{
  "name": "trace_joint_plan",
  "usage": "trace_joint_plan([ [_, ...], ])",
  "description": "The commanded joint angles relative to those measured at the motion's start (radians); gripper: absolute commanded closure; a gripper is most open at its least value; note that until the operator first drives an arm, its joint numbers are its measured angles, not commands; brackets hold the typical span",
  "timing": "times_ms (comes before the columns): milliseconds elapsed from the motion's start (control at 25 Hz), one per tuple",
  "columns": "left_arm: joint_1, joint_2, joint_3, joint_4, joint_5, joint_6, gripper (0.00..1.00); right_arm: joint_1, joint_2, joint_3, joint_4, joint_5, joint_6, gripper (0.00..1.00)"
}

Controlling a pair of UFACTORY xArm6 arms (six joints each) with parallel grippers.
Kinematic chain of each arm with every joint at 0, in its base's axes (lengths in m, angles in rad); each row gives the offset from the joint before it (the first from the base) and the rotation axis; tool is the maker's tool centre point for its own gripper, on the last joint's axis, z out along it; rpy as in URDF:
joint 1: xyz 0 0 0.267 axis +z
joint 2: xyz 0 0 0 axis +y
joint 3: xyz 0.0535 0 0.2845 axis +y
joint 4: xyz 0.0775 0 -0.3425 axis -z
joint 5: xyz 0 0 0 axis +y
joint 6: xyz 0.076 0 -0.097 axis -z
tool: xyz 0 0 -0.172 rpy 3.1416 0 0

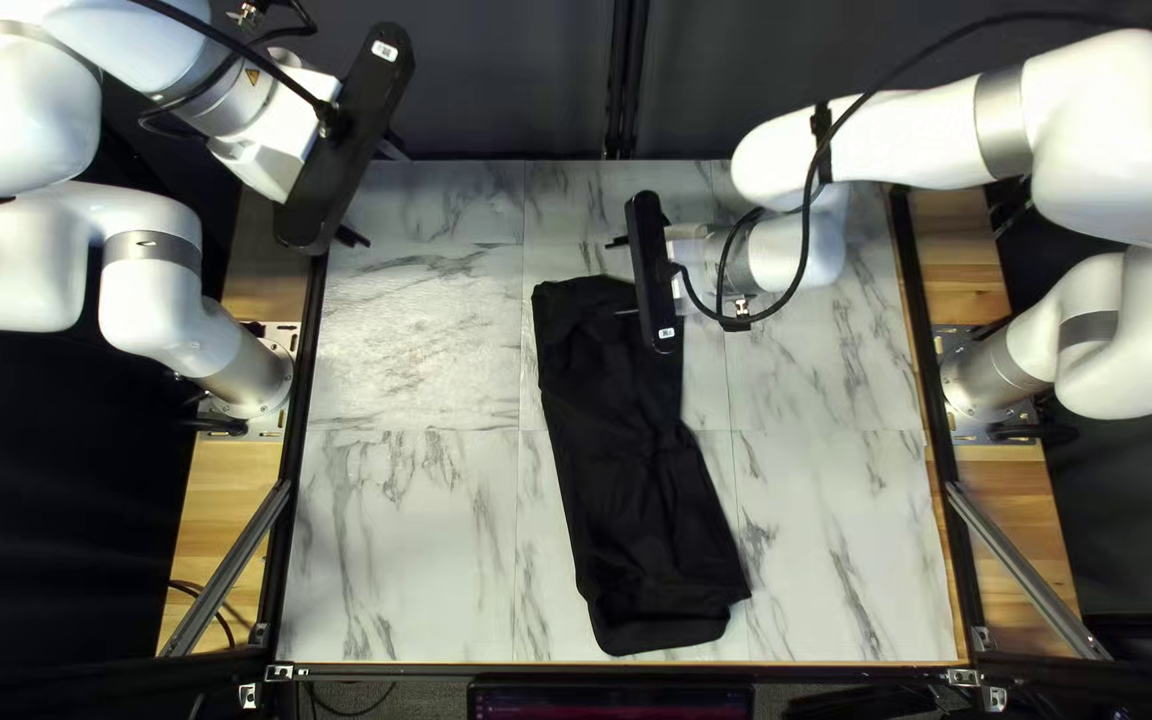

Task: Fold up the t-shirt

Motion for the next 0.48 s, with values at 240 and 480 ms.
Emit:
trace_joint_plan([
  [240, 0.0, 0.0, 0.0, 0.0, 0.0, 0.0, 0.0, 0.091, -0.117, 0.134, 0.039, 0.048, -0.053, 0.0],
  [480, 0.0, 0.0, 0.0, 0.0, 0.0, 0.0, 0.0, 0.136, -0.149, 0.138, 0.015, -0.023, -0.001, 0.0],
])
